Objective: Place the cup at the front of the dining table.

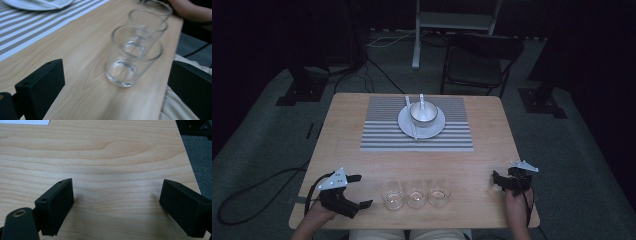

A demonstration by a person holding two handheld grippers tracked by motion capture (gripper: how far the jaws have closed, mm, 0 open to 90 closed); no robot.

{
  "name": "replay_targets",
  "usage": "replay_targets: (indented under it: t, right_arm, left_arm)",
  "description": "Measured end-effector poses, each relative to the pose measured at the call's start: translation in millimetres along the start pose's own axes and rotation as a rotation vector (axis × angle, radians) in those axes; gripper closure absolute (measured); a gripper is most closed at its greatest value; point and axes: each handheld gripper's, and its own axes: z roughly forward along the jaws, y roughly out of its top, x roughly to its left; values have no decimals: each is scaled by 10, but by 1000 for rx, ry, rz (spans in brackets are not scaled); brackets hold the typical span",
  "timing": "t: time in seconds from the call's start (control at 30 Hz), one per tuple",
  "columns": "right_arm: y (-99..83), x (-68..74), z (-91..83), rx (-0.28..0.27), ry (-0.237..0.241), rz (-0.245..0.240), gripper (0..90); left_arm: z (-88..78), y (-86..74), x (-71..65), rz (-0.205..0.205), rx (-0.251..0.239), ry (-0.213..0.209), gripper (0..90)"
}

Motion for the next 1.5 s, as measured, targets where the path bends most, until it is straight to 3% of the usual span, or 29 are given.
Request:
replay_targets:
  t: [0.13, 0.83, 0.87, 1.17, 1.5]
  right_arm:
    - [0, 0, 0, 0, 0, 0, 116]
    - [0, 0, 1, -1, 0, 0, 116]
    - [0, 0, 1, -1, 0, 0, 116]
    - [0, 0, 1, -1, 0, 0, 116]
    - [0, -1, 1, -1, 0, -2, 116]
  left_arm:
    - [61, 87, -49, 14, 10, -32, 15]
    - [452, 442, -215, 83, 58, -90, 15]
    - [471, 464, -211, 80, 53, -119, 15]
    - [582, 575, -260, 109, 76, -106, 15]
    - [744, 830, -378, 181, 155, -93, 16]
